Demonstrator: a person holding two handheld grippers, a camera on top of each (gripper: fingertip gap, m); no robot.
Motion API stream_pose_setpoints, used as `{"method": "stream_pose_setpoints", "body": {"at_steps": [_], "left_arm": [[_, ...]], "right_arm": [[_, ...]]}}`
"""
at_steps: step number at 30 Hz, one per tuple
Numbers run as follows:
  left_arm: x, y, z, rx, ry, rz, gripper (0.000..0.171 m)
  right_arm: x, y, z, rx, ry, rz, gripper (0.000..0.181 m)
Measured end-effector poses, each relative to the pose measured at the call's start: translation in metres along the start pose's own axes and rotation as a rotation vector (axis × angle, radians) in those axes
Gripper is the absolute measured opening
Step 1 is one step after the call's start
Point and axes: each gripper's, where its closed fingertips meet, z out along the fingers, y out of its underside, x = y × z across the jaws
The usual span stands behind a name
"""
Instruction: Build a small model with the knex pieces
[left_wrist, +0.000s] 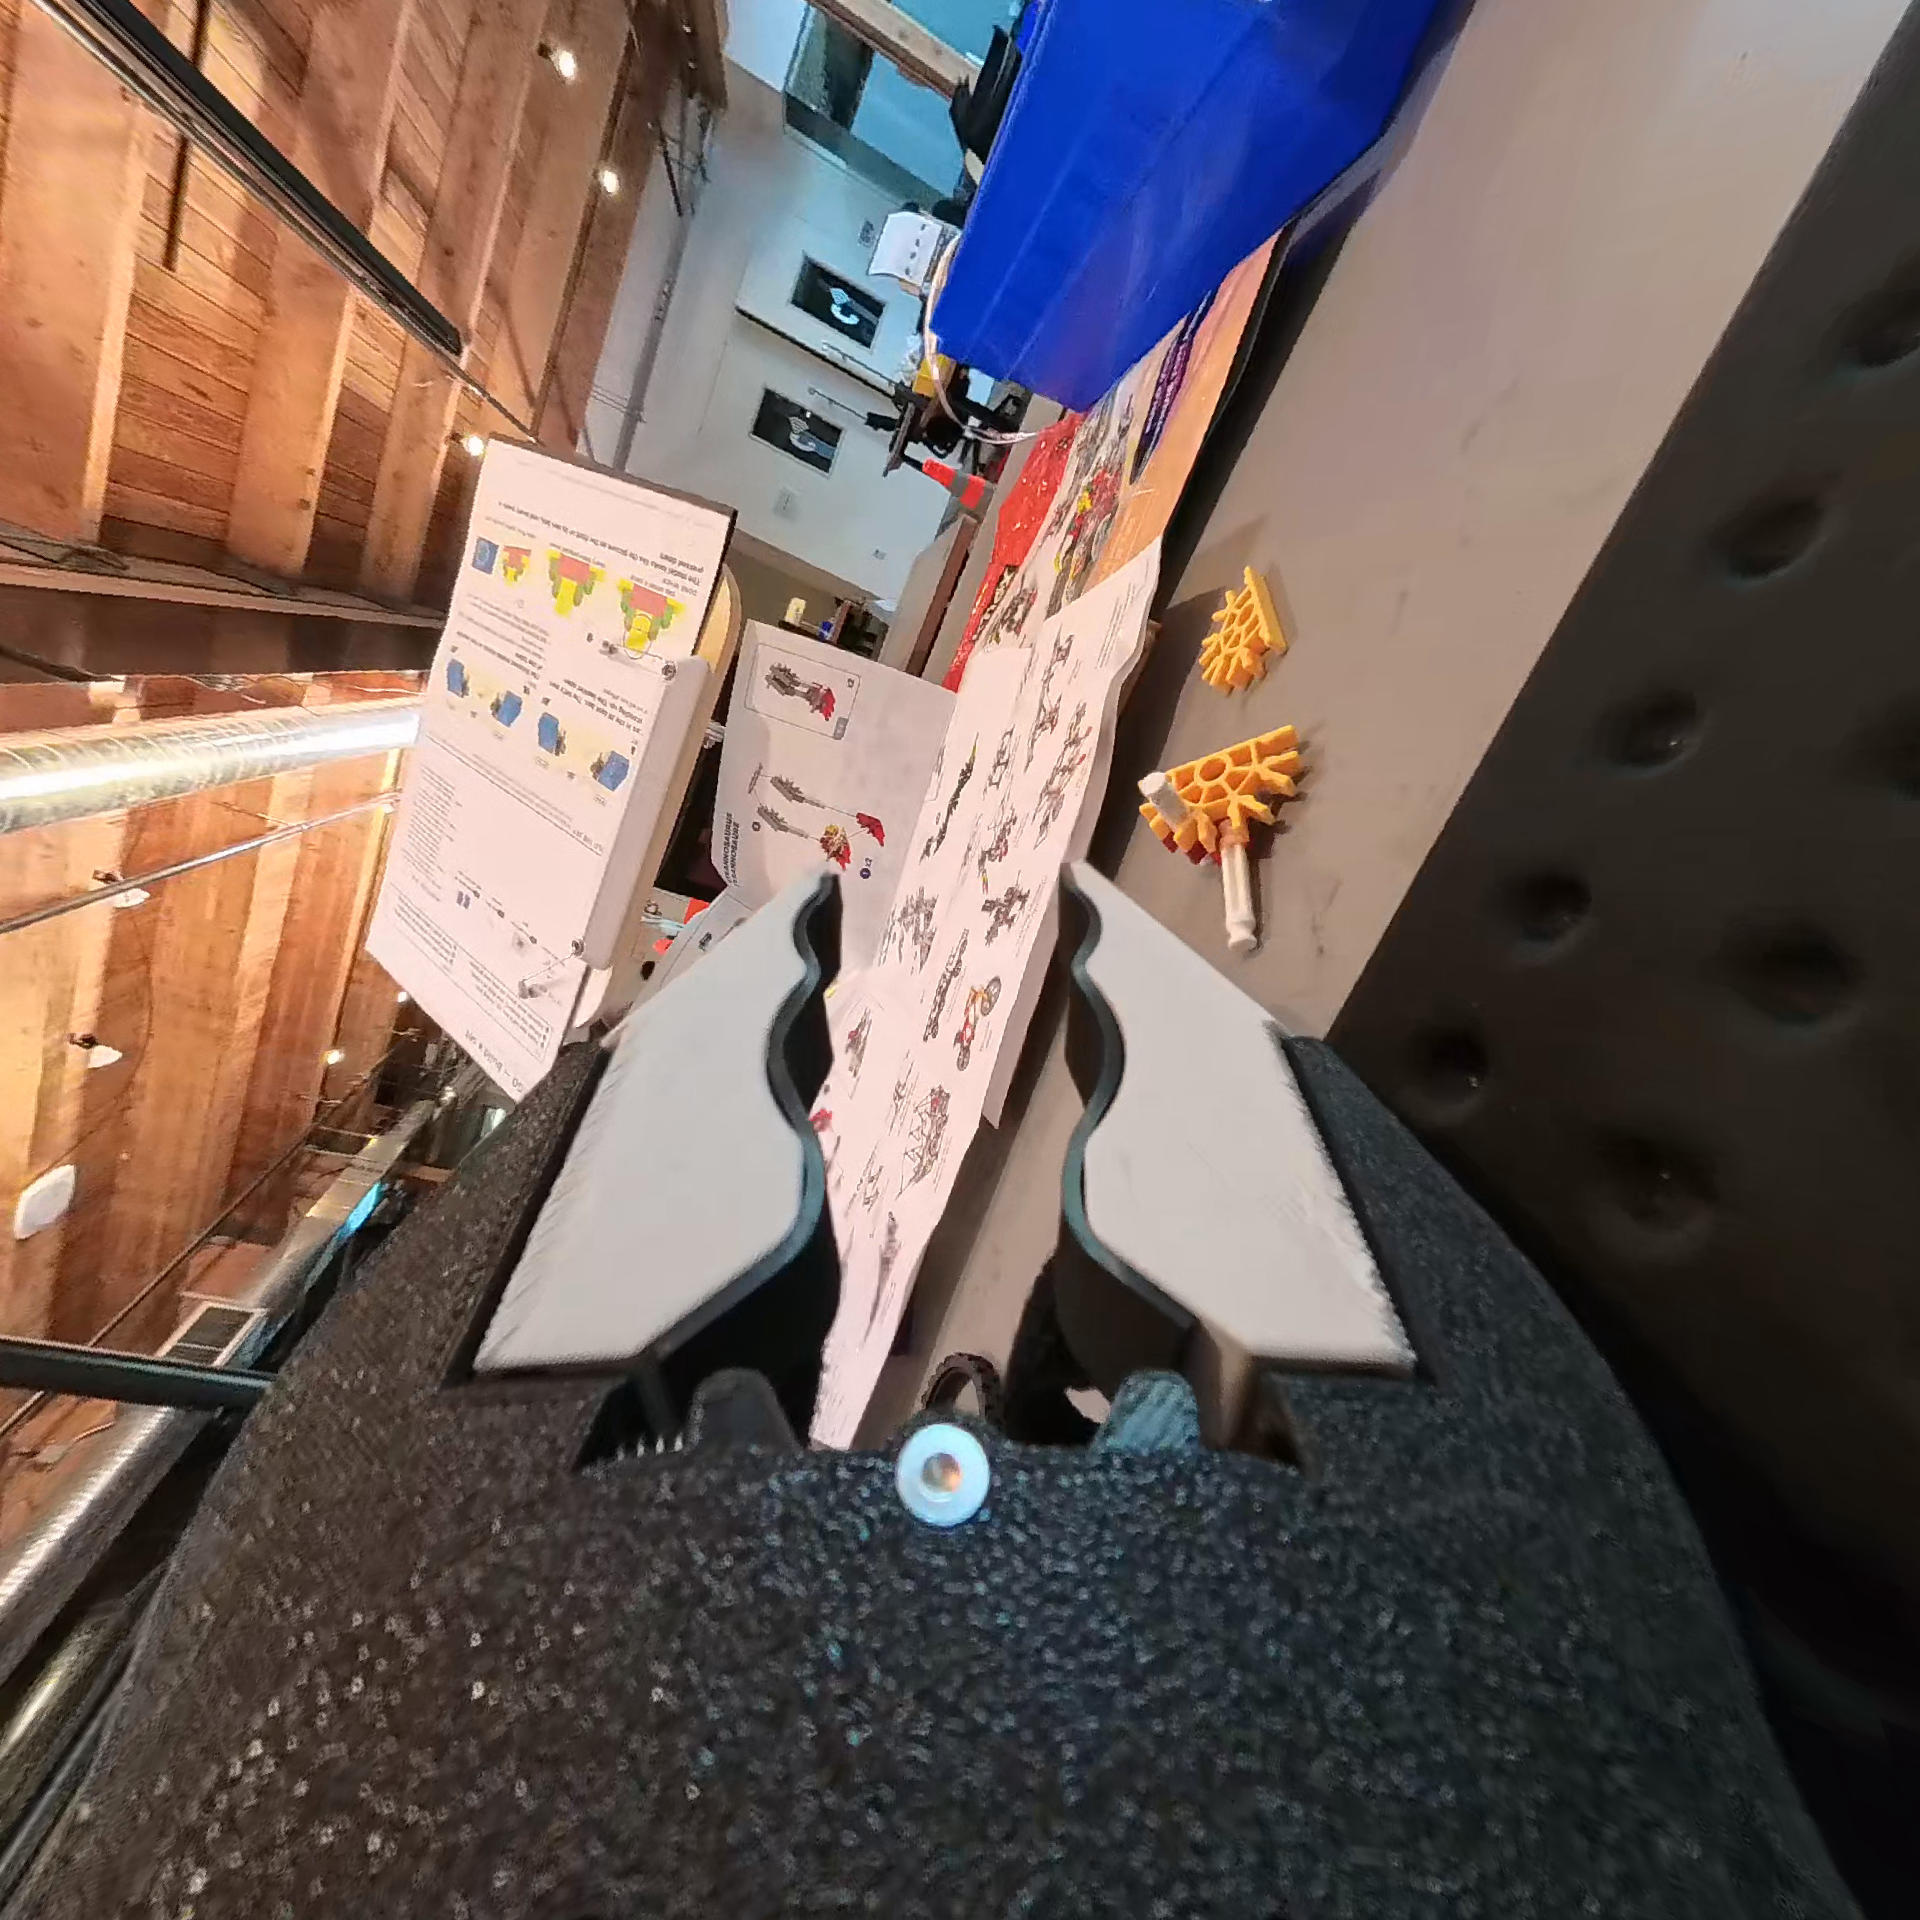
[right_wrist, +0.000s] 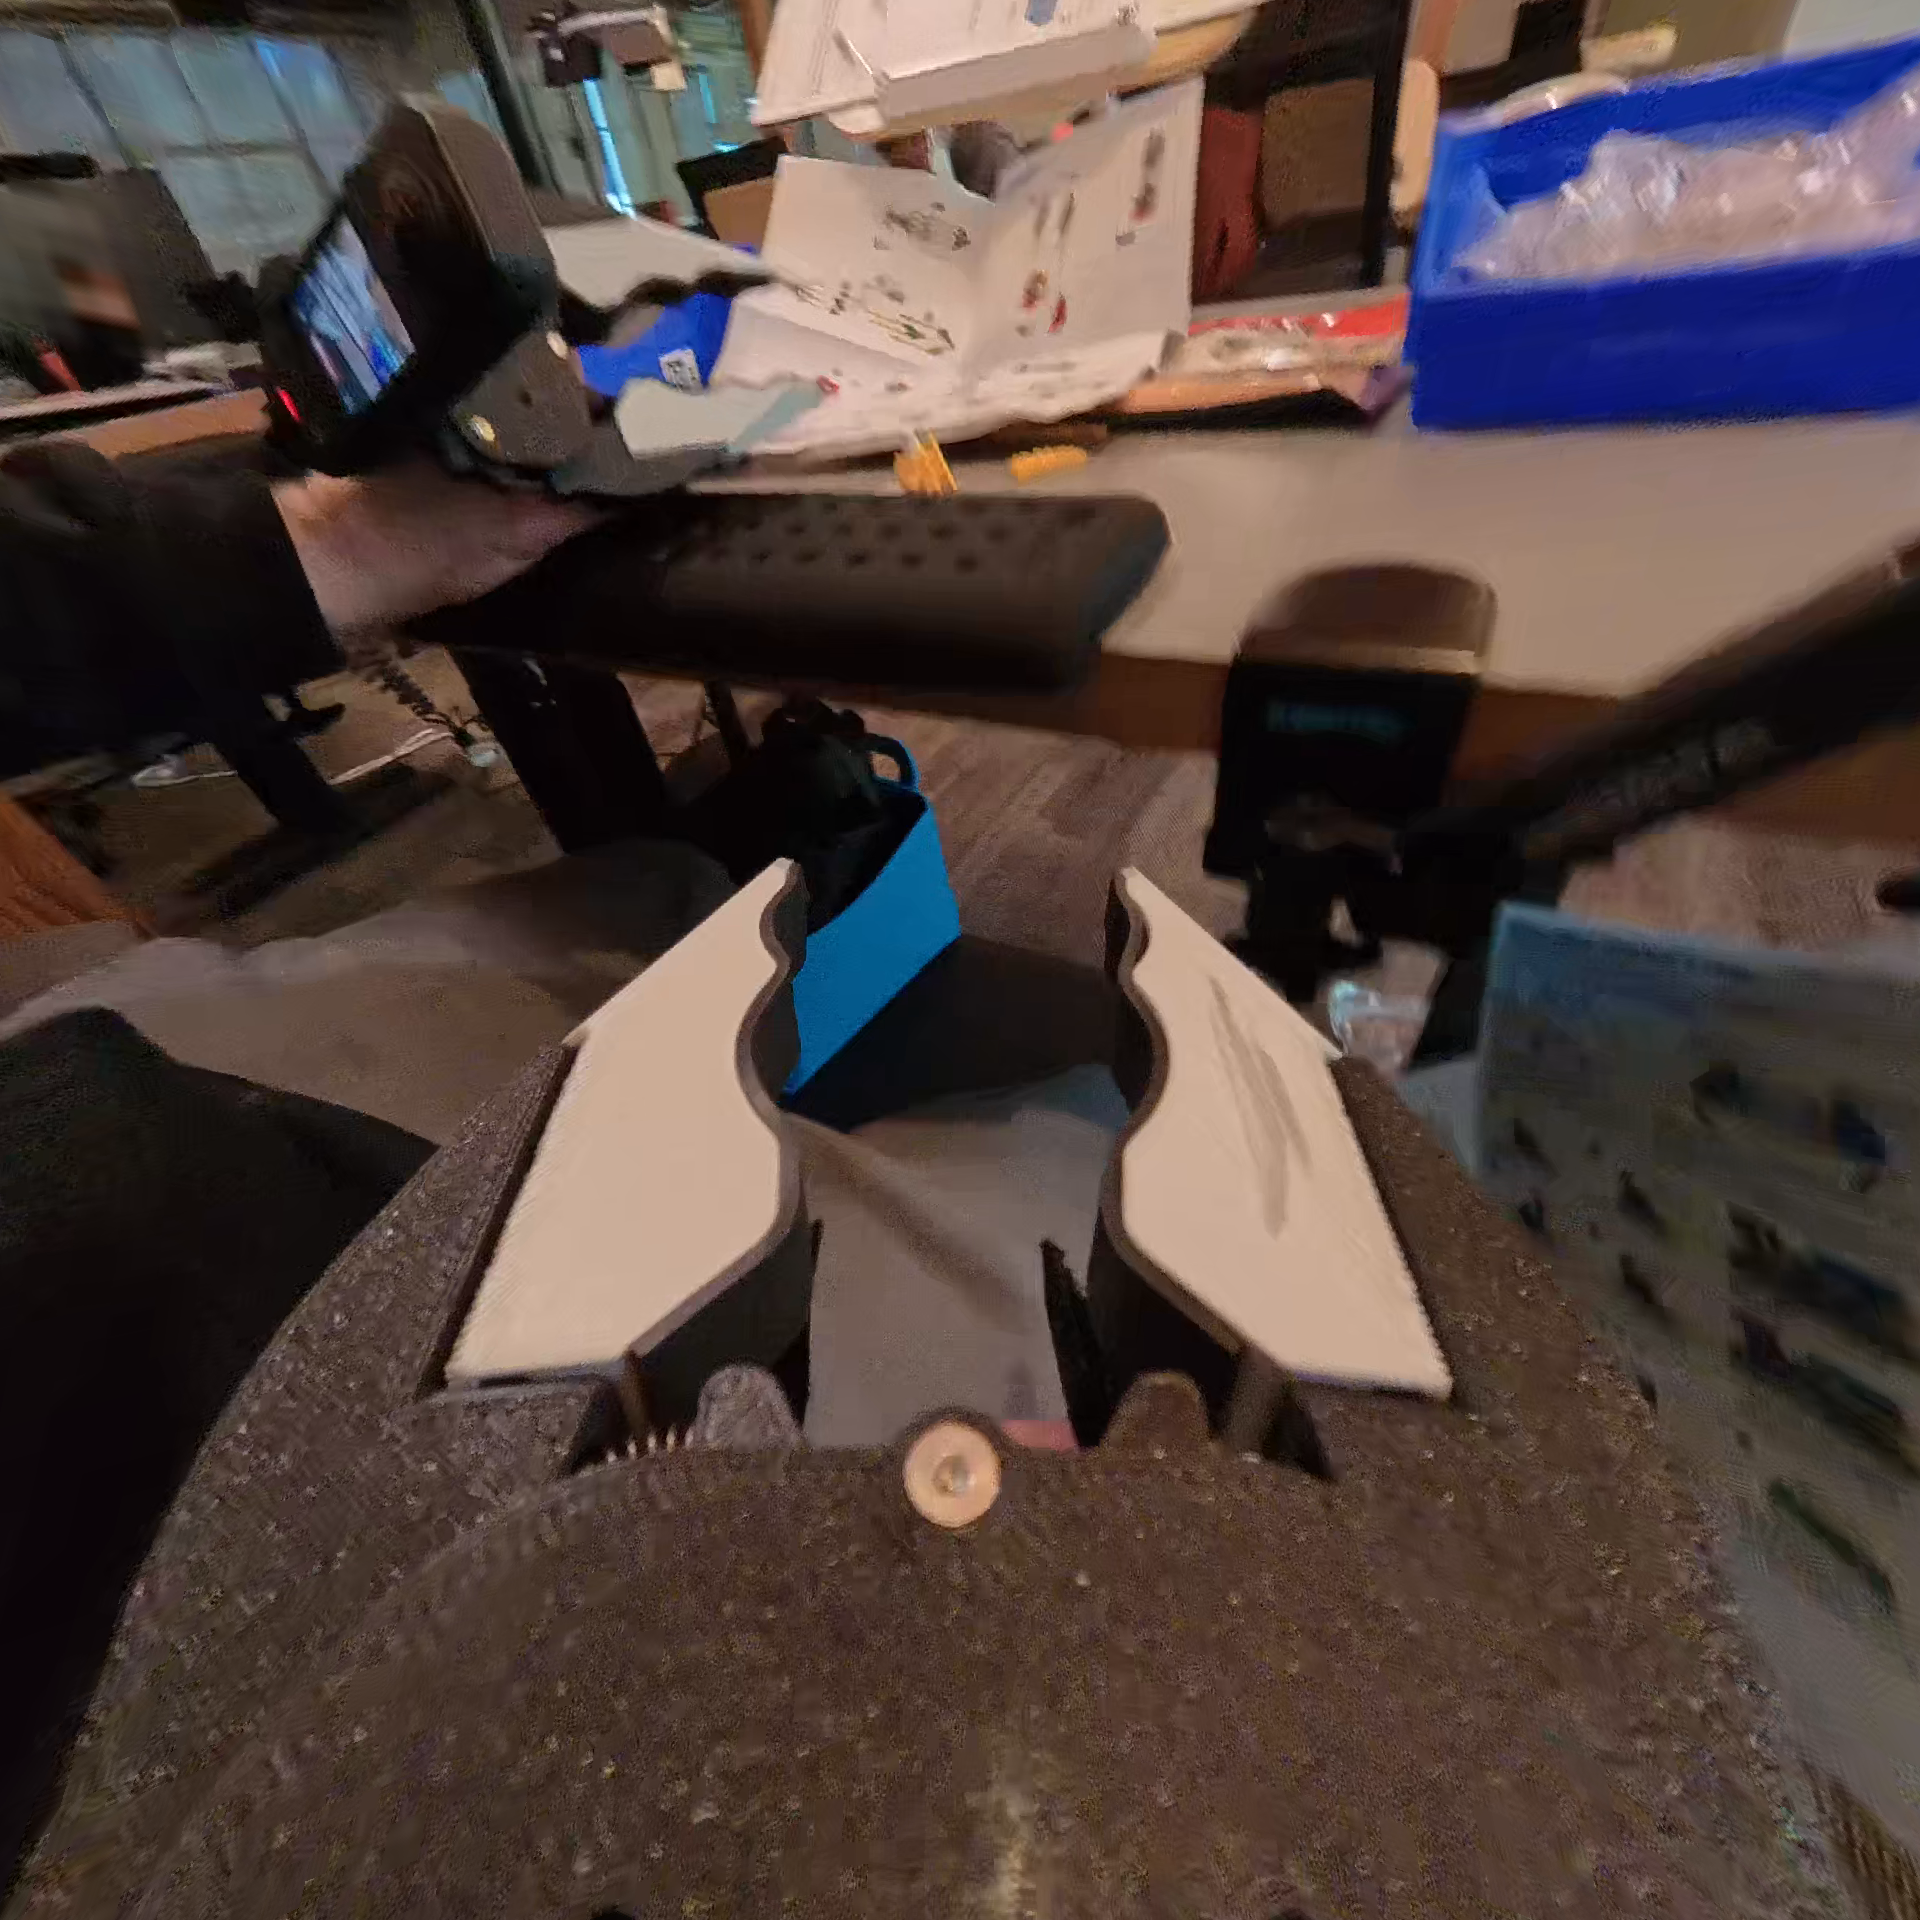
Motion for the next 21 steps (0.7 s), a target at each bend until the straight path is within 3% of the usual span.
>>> {"method": "stream_pose_setpoints", "body": {"at_steps": [3,7,11,21], "left_arm": [[0.0,-0.006,0.001,-0.014,-0.028,-0.003,0.038],[0.004,-0.013,0.005,-0.01,-0.028,0.0,0.037],[0.006,-0.015,0.008,-0.004,-0.018,0.006,0.035],[0.01,-0.012,0.017,-0.028,0.019,-0.013,0.038]], "right_arm": [[0.019,0.024,-0.025,-0.061,0.097,-0.043,0.061],[0.036,0.041,-0.059,-0.024,0.161,0.117,0.06],[0.022,0.073,-0.078,-0.135,0.187,-0.024,0.061],[-0.034,0.113,-0.117,-0.236,0.118,-0.211,0.061]]}}
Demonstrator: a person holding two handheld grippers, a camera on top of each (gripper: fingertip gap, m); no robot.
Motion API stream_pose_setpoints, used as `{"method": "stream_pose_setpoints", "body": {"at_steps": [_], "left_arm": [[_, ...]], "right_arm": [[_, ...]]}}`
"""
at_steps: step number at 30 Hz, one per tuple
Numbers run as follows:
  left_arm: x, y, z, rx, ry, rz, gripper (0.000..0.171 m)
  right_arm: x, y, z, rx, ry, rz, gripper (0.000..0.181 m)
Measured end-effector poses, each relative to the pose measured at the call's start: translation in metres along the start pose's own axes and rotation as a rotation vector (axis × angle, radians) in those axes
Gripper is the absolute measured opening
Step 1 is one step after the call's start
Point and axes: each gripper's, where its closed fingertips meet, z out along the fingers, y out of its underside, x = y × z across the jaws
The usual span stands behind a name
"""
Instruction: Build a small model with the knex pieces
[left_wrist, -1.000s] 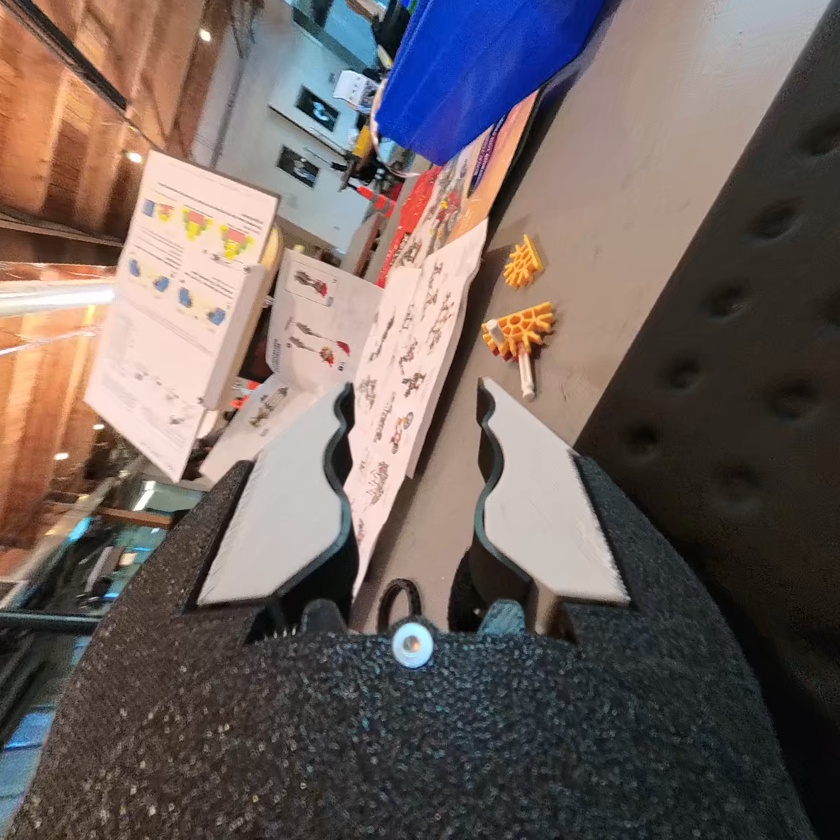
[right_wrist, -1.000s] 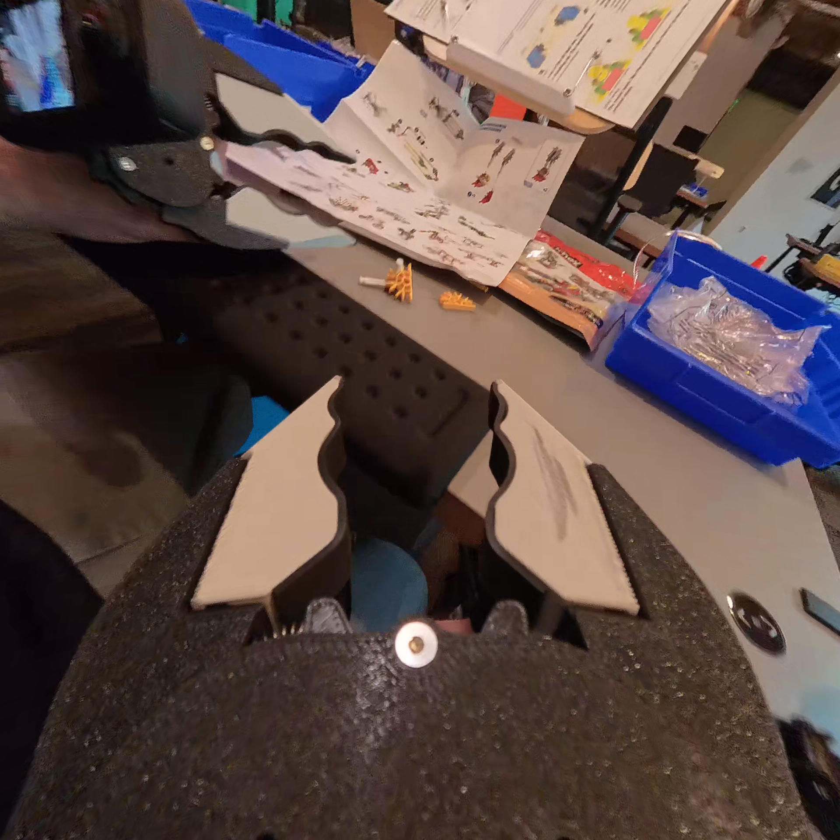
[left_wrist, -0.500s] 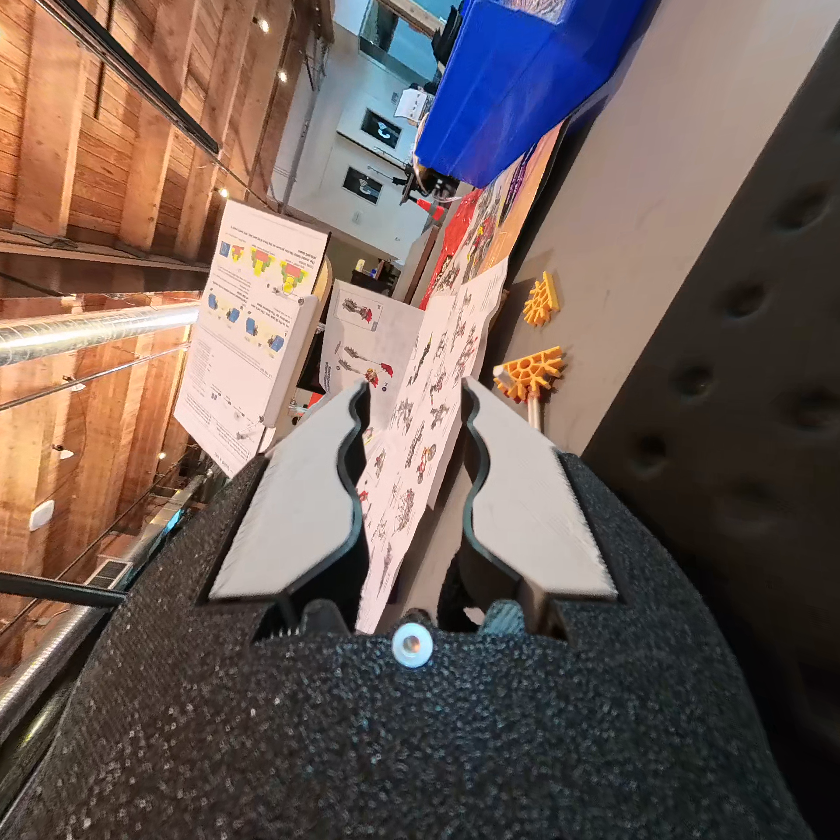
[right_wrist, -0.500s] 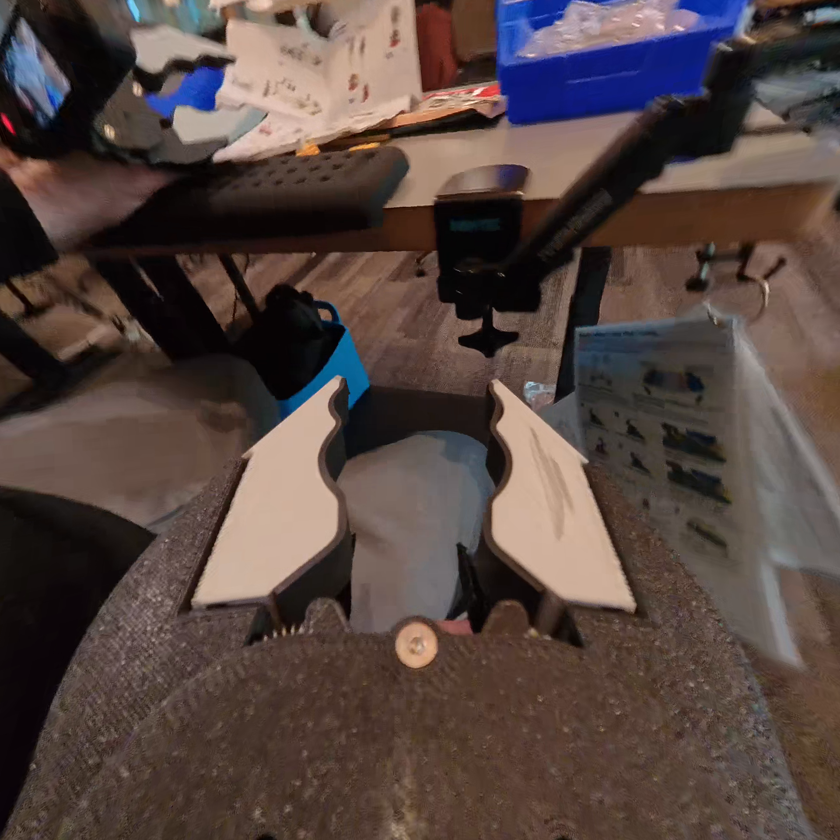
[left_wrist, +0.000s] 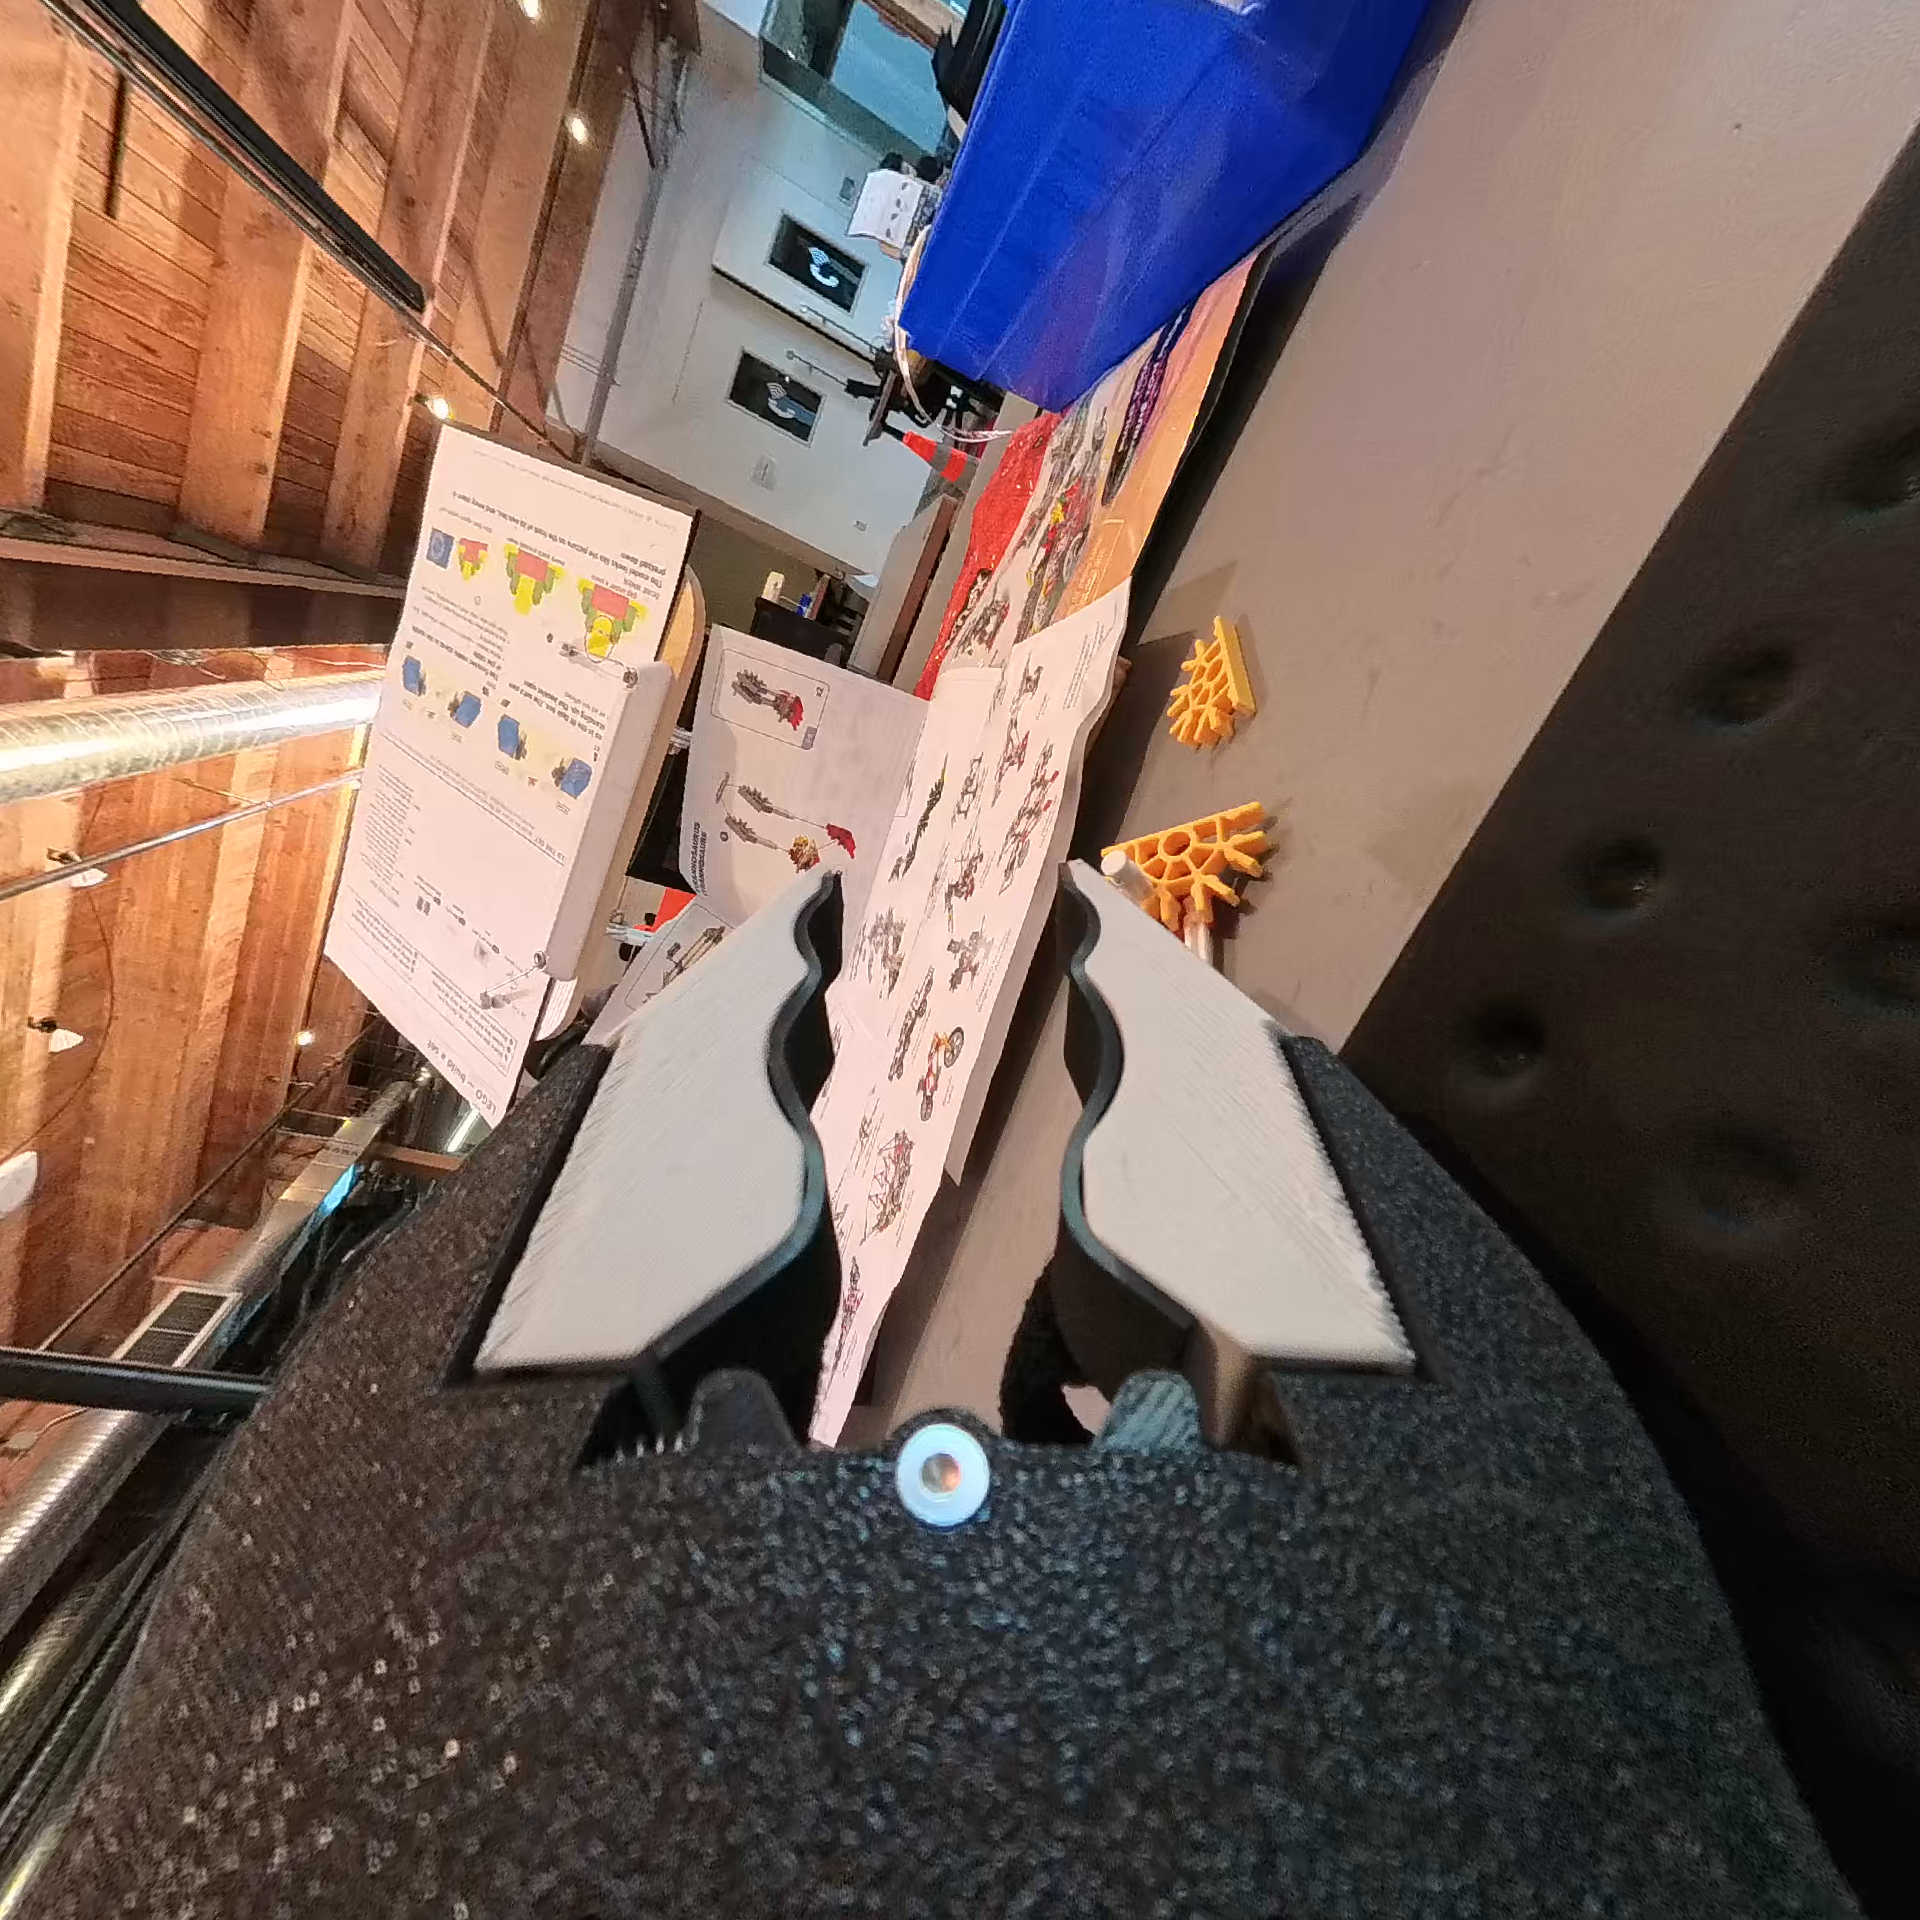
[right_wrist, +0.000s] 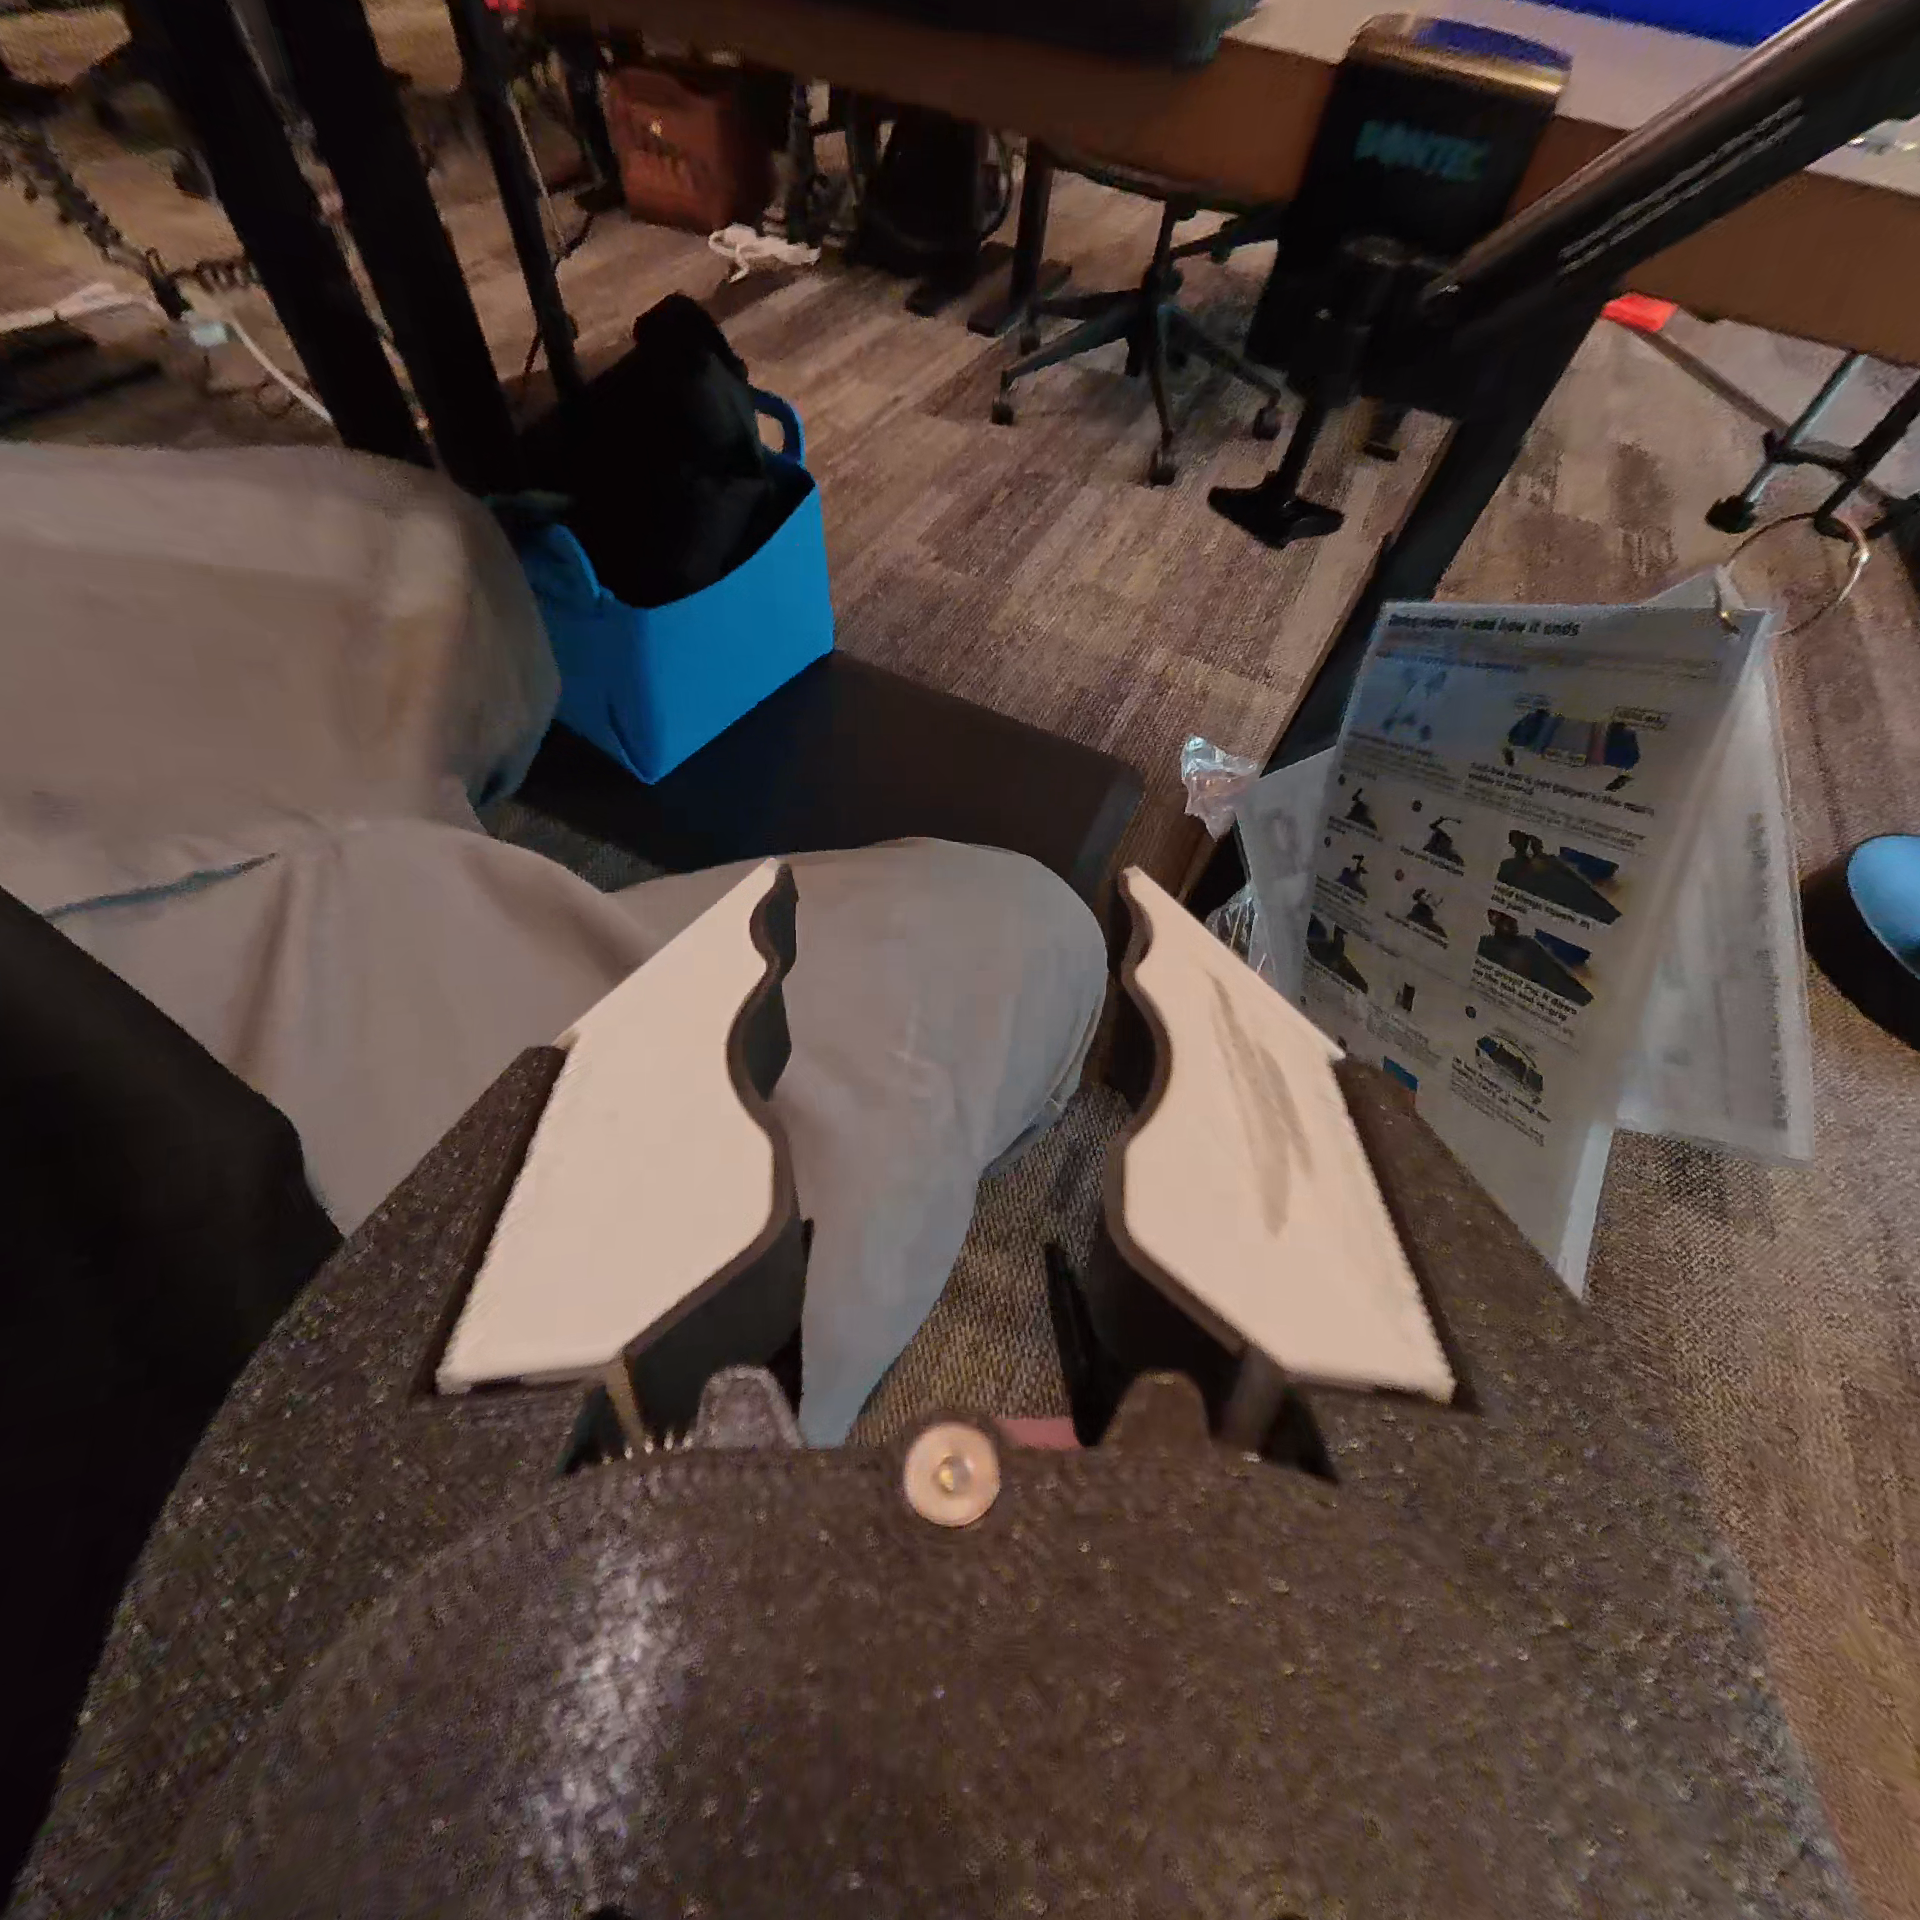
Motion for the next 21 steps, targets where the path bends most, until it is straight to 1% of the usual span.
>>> {"method": "stream_pose_setpoints", "body": {"at_steps": [11,16,17,19,21], "left_arm": [[0.005,0.001,0.002,-0.01,0.028,0.009,0.031],[0.002,0.0,0.0,-0.003,0.008,0.005,0.032],[0.0,0.001,0.0,-0.003,0.008,-0.007,0.036],[-0.016,0.01,-0.004,-0.045,-0.02,-0.075,0.052],[-0.048,0.02,-0.02,-0.047,-0.091,-0.16,0.054]], "right_arm": [[-0.039,0.035,-0.041,-0.056,-0.058,-0.042,0.061],[-0.05,0.048,-0.048,-0.09,-0.081,-0.064,0.061],[-0.051,0.05,-0.049,-0.095,-0.083,-0.066,0.061],[-0.049,0.05,-0.05,-0.092,-0.076,-0.064,0.061],[-0.047,0.051,-0.051,-0.098,-0.066,-0.061,0.061]]}}
